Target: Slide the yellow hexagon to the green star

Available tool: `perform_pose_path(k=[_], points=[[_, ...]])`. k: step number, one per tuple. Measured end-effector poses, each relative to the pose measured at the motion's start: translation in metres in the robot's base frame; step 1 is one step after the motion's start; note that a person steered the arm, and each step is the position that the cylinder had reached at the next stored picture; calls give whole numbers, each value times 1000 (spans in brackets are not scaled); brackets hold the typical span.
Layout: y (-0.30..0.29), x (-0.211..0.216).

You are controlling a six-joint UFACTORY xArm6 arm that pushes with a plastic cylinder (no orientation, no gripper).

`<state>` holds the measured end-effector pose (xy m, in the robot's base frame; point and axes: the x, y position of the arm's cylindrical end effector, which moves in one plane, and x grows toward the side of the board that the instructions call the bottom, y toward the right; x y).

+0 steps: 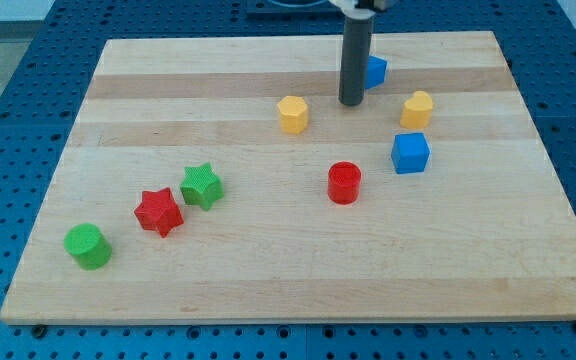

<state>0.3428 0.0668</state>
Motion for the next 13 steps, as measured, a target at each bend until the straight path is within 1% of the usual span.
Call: perform_pose_path(k=[2, 3, 4, 5, 6, 10, 13], points=[[7, 60], [51, 64], [92, 63], [97, 60], [104, 40], [108, 19], [109, 17]])
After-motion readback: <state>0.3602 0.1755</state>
